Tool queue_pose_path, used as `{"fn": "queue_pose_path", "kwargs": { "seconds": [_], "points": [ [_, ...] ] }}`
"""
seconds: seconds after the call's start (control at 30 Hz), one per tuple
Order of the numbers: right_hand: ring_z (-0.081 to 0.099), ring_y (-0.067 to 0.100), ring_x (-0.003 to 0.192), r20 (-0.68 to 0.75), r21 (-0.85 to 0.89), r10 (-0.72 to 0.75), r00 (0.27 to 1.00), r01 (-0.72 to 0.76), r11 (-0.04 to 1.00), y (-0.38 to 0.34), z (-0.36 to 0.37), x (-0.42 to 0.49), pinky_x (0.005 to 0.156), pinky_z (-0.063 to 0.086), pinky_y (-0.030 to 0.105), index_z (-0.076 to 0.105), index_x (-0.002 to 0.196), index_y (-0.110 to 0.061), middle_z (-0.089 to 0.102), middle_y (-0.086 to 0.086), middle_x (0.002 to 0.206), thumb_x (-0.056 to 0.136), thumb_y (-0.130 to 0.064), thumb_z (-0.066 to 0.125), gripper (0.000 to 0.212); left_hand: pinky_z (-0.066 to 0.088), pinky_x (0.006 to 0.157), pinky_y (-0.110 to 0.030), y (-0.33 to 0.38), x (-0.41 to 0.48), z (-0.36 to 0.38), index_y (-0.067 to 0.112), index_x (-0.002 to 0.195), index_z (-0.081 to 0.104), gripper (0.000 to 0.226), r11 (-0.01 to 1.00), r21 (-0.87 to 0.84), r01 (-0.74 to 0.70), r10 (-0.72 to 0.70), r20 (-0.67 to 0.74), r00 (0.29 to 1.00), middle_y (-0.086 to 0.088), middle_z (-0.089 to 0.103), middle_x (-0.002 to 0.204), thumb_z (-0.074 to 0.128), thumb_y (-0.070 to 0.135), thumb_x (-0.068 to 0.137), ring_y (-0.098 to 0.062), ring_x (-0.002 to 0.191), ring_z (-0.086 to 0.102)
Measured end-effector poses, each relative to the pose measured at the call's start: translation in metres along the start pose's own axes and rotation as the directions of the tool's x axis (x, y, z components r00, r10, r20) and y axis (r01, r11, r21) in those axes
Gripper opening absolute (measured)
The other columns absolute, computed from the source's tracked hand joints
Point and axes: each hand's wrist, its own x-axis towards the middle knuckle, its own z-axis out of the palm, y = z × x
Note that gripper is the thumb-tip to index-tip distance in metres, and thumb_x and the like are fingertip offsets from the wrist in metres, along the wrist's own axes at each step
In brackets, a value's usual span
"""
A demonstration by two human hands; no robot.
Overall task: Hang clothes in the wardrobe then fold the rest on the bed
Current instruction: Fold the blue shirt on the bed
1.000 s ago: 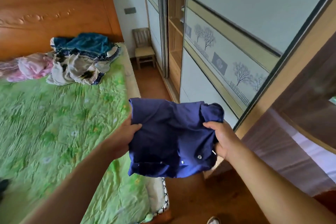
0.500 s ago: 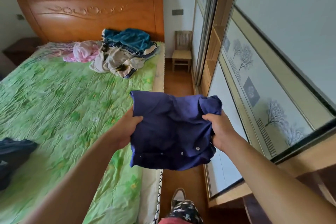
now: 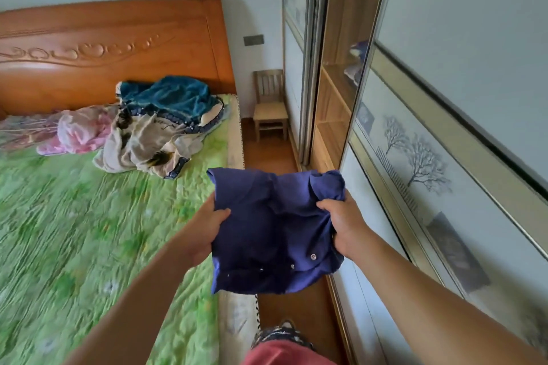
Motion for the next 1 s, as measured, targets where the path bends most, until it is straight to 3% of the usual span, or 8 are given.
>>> {"fn": "queue_pose_path", "kwargs": {
  "seconds": [0.4, 0.57, 0.67, 0.77, 0.9, 1.0],
  "points": [
    [0.075, 0.027, 0.094, 0.004, 0.079, -0.086, 0.996, 0.086, 0.993, -0.07, 0.035, 0.126, 0.075, 0.057, 0.038, 0.064, 0.126, -0.024, 0.077, 0.011, 0.107, 0.088, 0.01, 0.055, 0.052, 0.06, 0.07, -0.028, 0.084, 0.151, 0.013, 0.022, 0.13, 0.058, 0.05, 0.995, 0.058, -0.078, 0.074, 0.059, 0.995, -0.004, 0.074, 0.116, 0.04, -0.011, 0.098, -0.023, 0.1, 0.073],
    [0.072, 0.03, 0.103, -0.032, 0.07, -0.128, 0.991, 0.13, 0.989, -0.088, 0.045, 0.174, 0.09, 0.057, 0.047, 0.067, 0.121, -0.029, 0.076, 0.009, 0.111, 0.086, 0.008, 0.059, 0.051, 0.06, 0.076, -0.034, 0.112, 0.218, 0.009, 0.034, 0.127, 0.059, 0.052, 0.995, 0.085, -0.058, 0.046, 0.136, 0.99, 0.0, 0.074, 0.119, 0.043, -0.006, 0.099, -0.023, 0.104, 0.072],
    [0.073, 0.03, 0.102, -0.057, 0.073, -0.169, 0.984, 0.172, 0.982, -0.104, 0.055, 0.218, 0.089, 0.058, 0.045, 0.07, 0.109, -0.033, 0.076, 0.009, 0.108, 0.085, 0.011, 0.058, 0.051, 0.059, 0.078, -0.034, 0.127, 0.271, 0.008, 0.033, 0.129, 0.06, 0.052, 0.994, 0.076, -0.074, 0.06, 0.173, 0.983, 0.0, 0.073, 0.119, 0.044, -0.007, 0.099, -0.023, 0.104, 0.072],
    [0.072, 0.034, 0.103, -0.11, 0.096, -0.172, 0.979, 0.183, 0.978, -0.117, 0.071, 0.273, 0.094, 0.056, 0.051, 0.068, 0.117, -0.02, 0.076, 0.013, 0.109, 0.085, 0.011, 0.058, 0.045, 0.059, 0.078, -0.031, 0.142, 0.337, 0.007, 0.029, 0.131, 0.06, 0.055, 0.993, 0.072, -0.09, 0.073, 0.217, 0.973, -0.003, 0.072, 0.122, 0.043, -0.011, 0.097, -0.023, 0.107, 0.071],
    [0.073, 0.028, 0.099, -0.167, 0.125, -0.13, 0.977, 0.152, 0.98, -0.144, 0.097, 0.339, 0.089, 0.056, 0.045, 0.066, 0.119, -0.021, 0.075, 0.01, 0.113, 0.089, 0.008, 0.057, 0.043, 0.059, 0.079, -0.029, 0.176, 0.425, 0.009, 0.029, 0.13, 0.06, 0.057, 0.995, 0.082, -0.061, 0.034, 0.292, 0.956, -0.001, 0.073, 0.121, 0.04, -0.013, 0.097, -0.023, 0.11, 0.07],
    [0.07, 0.03, 0.109, -0.188, 0.173, -0.094, 0.978, 0.127, 0.977, -0.168, 0.107, 0.372, 0.098, 0.053, 0.051, 0.063, 0.129, -0.022, 0.073, 0.008, 0.119, 0.092, 0.003, 0.06, 0.045, 0.059, 0.081, -0.03, 0.207, 0.476, 0.014, 0.032, 0.132, 0.059, 0.059, 0.997, 0.079, -0.024, -0.005, 0.348, 0.937, -0.001, 0.071, 0.125, 0.04, -0.011, 0.097, -0.023, 0.112, 0.069]
  ]
}}
